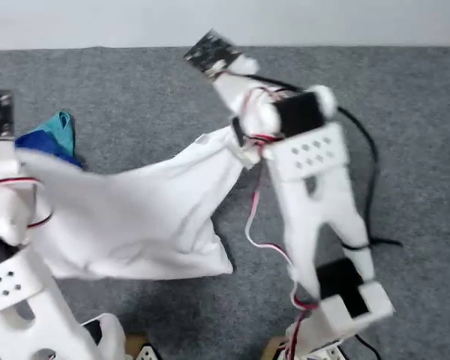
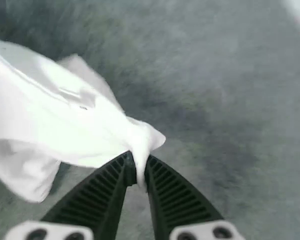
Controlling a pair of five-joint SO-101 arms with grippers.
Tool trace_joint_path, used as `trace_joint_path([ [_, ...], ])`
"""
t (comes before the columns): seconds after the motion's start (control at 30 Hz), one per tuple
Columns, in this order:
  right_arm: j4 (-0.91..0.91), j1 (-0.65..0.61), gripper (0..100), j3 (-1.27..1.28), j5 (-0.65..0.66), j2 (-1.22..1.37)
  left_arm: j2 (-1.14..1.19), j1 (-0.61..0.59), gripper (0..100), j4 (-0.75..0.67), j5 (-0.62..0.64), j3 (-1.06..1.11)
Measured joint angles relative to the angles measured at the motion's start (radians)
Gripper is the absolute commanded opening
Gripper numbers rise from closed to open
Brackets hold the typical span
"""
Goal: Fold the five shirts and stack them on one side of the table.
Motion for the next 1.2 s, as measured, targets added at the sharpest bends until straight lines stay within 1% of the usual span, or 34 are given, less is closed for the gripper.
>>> trace_joint_path([
  [0.1,-0.021,0.041,1.0,0.000,0.000,-0.092,0.000,0.110,0,-0.069,0.026,-0.084],
  [0.2,-0.040,0.095,1.0,0.000,0.000,-0.183,0.000,0.175,0,-0.184,0.068,-0.158],
  [0.37,-0.046,0.216,1.0,0.000,0.000,-0.328,0.000,0.210,0,-0.368,0.118,-0.288],
  [0.5,-0.046,0.322,1.0,0.000,0.000,-0.433,-0.002,0.210,0,-0.413,0.120,-0.336],
  [0.57,-0.046,0.370,1.0,0.000,0.000,-0.476,-0.002,0.210,0,-0.408,0.115,-0.336],
  [0.63,-0.041,0.400,1.0,-0.002,0.000,-0.512,-0.002,0.212,0,-0.370,0.094,-0.339],
  [0.83,0.006,0.420,1.0,-0.002,0.003,-0.577,-0.002,0.212,0,-0.155,-0.009,-0.345],
  [0.93,0.009,0.427,1.0,-0.002,0.003,-0.617,-0.043,0.212,0,-0.080,-0.055,-0.345],
  [1.2,0.011,0.430,1.0,-0.003,0.003,-0.756,-0.265,0.212,0,-0.068,-0.077,-0.350],
])
